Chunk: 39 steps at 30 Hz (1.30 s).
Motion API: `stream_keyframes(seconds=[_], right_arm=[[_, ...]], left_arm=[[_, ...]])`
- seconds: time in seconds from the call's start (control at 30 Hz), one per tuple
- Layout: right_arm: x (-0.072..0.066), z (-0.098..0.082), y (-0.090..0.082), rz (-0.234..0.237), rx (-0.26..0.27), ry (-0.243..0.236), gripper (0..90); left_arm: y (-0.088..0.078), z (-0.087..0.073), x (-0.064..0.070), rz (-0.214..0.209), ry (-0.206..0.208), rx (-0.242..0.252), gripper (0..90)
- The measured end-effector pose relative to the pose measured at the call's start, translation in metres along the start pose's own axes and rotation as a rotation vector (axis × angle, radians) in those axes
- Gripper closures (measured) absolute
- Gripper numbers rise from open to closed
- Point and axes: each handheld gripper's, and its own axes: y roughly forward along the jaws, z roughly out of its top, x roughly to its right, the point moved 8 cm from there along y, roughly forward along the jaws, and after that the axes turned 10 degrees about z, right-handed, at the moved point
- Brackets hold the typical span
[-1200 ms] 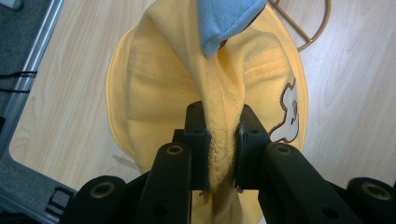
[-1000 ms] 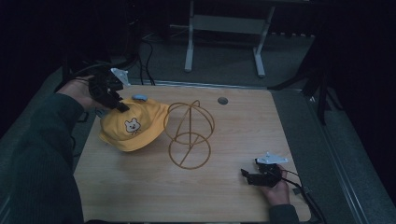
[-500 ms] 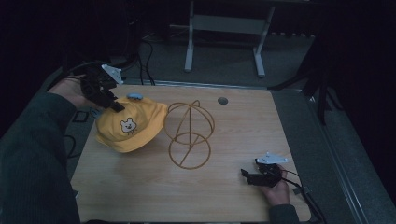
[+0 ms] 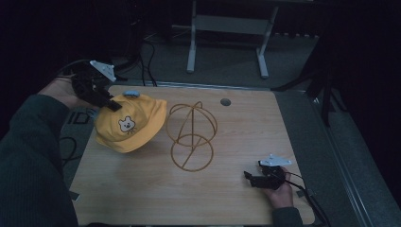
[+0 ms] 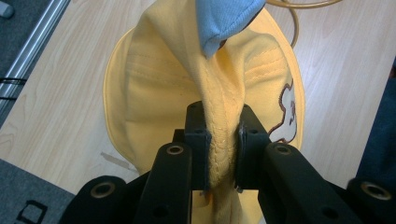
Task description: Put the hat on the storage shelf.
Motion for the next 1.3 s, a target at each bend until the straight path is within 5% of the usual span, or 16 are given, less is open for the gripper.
stream_keyframes(seconds=[0.83, 1.3], right_arm=[[0.000, 0.000, 0.000, 0.000, 0.000, 0.000, 20.9], [0.000, 0.000, 0.000, 0.001, 0.001, 0.002, 20.9]], left_arm=[[-0.020, 0.009, 0.001, -0.052, -0.042, 0.210, 78.9], [-0.020, 0.018, 0.001, -0.065, -0.045, 0.265, 78.8]])
